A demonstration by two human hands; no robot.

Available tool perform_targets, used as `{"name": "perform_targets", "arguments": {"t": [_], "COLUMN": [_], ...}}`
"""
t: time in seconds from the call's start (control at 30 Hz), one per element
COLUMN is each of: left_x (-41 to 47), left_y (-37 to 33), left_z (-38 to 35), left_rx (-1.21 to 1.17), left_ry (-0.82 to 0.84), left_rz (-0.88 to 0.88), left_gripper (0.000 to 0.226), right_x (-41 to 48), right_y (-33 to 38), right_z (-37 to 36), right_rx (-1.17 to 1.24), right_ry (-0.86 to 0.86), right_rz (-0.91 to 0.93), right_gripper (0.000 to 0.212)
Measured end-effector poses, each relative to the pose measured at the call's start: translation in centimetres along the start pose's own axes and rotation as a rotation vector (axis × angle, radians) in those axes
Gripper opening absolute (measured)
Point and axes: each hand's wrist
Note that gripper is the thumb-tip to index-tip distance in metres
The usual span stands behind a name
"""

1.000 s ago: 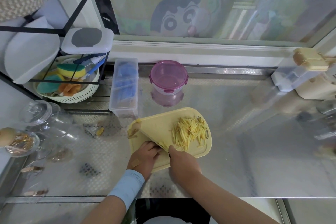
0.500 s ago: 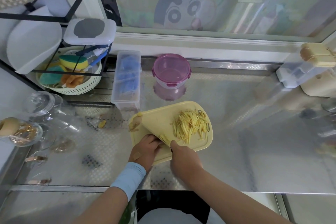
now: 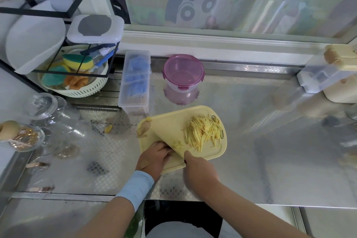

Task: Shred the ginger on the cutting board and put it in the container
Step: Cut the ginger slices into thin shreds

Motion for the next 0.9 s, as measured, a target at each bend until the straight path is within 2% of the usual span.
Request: {"name": "perform_targets", "arguments": {"t": [0.17,0.47,0.9], "left_x": [-0.2,-0.2,-0.2], "left_y": [0.0,0.3,0.4], "left_z": [-0.1,-0.1,-0.2], "left_rx": [-0.011,-0.021,-0.007], "left_ry": [-0.009,0.016,0.000], "left_rz": [-0.007,0.003,0.001], "left_gripper": [0.029,0.028,0.029], "right_x": [1.4,-0.4,0.9], "right_y": [0.8,-0.8,0.6], "right_z": [0.5,-0.5,0.5], "right_rx": [-0.022,-0.016,-0.018], "right_ry": [0.023,-0.030,0.010], "right_rz": [0.026,0.021,0.037], "right_gripper": [0.028,0.022,0.024]}}
Point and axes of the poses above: each hand's wrist, its own x-axis towards the middle knuckle, its own z-axis out of the back of the hand, y = z × x, and after that the axes turned 11 degrees about z, right-handed
